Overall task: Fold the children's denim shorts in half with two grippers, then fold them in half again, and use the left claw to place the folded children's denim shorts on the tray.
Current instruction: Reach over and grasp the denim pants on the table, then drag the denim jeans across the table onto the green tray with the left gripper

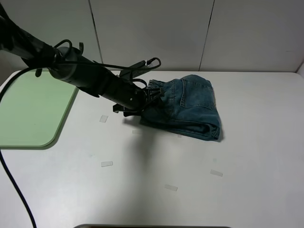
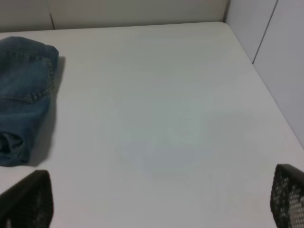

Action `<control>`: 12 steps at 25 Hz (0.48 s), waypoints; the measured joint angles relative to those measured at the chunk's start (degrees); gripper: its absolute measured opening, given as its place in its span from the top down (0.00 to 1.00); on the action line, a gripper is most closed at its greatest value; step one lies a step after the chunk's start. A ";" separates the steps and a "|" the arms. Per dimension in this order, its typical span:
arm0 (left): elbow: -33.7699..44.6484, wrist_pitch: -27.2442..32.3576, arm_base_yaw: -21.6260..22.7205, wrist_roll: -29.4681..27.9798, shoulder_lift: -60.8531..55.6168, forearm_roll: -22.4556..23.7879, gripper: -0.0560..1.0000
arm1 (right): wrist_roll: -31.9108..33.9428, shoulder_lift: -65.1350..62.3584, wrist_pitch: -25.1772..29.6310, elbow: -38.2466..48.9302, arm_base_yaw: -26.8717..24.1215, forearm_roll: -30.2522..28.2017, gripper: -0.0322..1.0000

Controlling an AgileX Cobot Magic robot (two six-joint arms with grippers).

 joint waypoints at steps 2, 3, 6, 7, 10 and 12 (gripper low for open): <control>-0.55 -0.13 -0.38 -0.70 0.48 -0.24 0.27 | 0.00 0.00 0.00 0.00 0.00 0.00 0.30; -0.72 -0.26 -0.59 -1.12 0.63 -0.24 0.29 | 0.00 0.00 0.00 0.00 0.00 0.00 0.30; -0.80 -1.24 -0.73 -2.10 1.12 -0.40 0.48 | 0.00 0.00 0.00 0.00 0.00 0.00 0.30; -0.80 -1.36 -0.73 -2.22 1.36 -0.40 0.56 | 0.00 0.00 0.00 0.00 0.00 0.00 0.30; -0.74 -1.51 -0.73 -2.51 1.63 -0.40 0.74 | 0.00 0.00 0.00 0.00 0.00 0.00 0.30; -0.74 -1.57 -0.73 -2.51 1.63 -0.40 0.74 | 0.00 0.00 0.00 0.00 0.00 0.00 0.30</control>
